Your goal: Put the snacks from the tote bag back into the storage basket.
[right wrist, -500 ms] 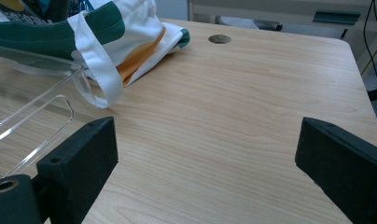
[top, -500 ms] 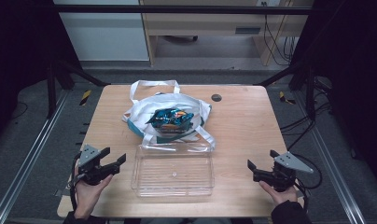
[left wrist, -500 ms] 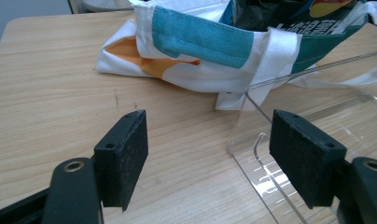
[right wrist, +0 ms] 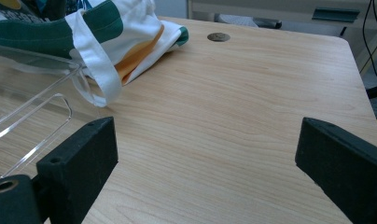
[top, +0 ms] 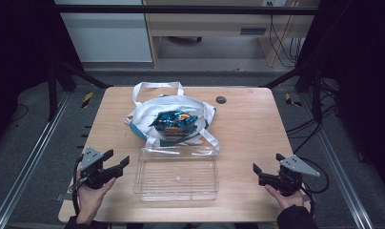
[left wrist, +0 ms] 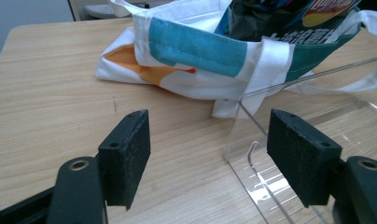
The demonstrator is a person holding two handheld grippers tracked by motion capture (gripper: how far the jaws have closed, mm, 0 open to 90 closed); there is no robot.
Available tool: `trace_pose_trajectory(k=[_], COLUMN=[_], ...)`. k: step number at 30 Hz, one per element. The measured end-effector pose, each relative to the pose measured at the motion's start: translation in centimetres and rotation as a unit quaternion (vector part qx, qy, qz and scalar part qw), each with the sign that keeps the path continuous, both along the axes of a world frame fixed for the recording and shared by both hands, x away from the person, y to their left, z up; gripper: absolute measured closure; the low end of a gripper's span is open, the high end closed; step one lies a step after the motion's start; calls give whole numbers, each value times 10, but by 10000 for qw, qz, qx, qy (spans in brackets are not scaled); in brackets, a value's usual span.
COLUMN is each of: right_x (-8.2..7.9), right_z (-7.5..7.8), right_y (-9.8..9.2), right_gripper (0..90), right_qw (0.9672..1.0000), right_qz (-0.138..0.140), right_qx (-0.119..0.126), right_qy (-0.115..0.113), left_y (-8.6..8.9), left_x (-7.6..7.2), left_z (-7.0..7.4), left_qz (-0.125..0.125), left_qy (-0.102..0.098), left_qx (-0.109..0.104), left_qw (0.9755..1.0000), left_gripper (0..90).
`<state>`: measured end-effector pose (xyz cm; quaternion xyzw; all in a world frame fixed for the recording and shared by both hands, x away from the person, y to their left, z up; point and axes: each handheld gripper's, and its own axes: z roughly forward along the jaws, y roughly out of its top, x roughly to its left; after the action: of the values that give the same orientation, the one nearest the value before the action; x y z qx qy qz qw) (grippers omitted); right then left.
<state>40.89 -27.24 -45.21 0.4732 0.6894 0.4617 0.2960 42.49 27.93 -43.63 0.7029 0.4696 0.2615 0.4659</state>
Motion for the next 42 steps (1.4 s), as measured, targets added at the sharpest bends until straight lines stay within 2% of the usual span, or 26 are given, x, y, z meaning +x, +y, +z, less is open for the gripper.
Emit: trace_pose_trajectory(k=[14, 25, 32, 34, 42], right_x=[1, 1, 2, 2, 2], right_z=[-1, -1, -1, -1, 0], right_y=[-1, 0, -1, -1, 0], right_gripper=[60, 60, 58, 58, 57], right_qw=[10000, 10000, 10000, 10000, 10000], right_qz=[-10, -3, -25, -28, -6], right_qx=[-1, -48, -48, 15, -11], right_qy=[44, 44, 39, 77, 14], left_y=[-11, -23, -30, -31, -33], left_x=[-1, -1, 3, 4, 9], left_z=[11, 21, 25, 26, 33], left_qz=[-37, -175, -251, -261, -243], left_qy=[-158, -276, -284, -296, -378], left_qx=[-167, -133, -114, -121, -111], left_qw=[9997, 9994, 9992, 9991, 9989], left_gripper=[322, 334, 341, 341, 345])
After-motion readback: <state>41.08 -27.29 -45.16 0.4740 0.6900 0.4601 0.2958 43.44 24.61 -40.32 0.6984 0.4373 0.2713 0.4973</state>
